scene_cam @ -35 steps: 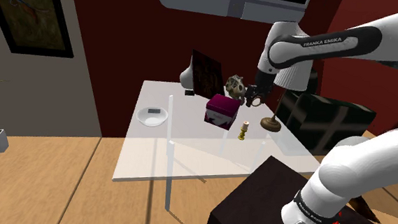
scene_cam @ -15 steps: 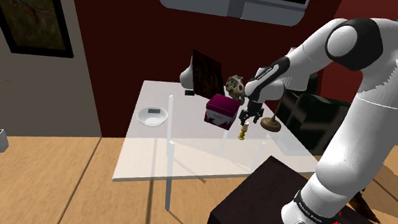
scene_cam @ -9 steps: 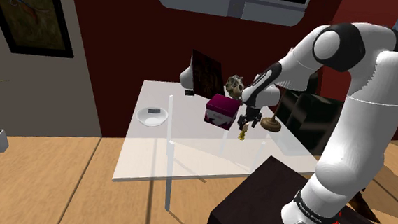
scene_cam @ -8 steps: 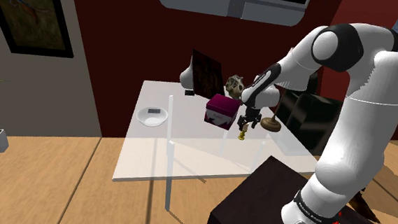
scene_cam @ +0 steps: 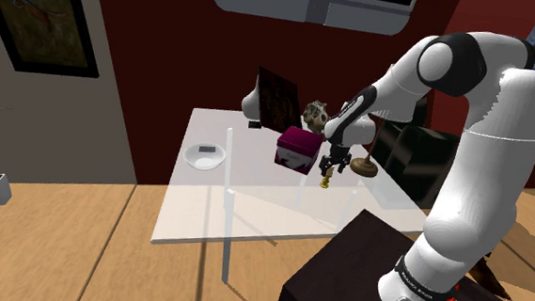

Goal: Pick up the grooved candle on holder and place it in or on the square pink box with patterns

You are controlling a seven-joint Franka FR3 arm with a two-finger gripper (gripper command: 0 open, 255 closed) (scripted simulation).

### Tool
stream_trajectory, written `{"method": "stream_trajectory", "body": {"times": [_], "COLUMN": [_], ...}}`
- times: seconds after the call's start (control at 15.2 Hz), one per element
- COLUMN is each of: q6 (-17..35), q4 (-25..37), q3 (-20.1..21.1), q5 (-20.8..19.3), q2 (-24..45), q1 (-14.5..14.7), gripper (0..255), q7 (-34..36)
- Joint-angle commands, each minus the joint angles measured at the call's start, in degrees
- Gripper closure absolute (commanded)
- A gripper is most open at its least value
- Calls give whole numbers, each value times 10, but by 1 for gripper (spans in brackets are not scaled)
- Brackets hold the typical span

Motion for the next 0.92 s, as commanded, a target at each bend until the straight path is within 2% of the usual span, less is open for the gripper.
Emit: {"method": "stream_trajectory", "body": {"times": [0.0, 0.59, 0.86], "q6": [0, 0, -28], "q4": [0, 0, 0], "q3": [0, 0, -9], "q5": [0, 0, -19], "q2": [0, 0, -30], "q1": [0, 0, 6], "gripper": [255, 255, 255], "q7": [0, 0, 13]}}
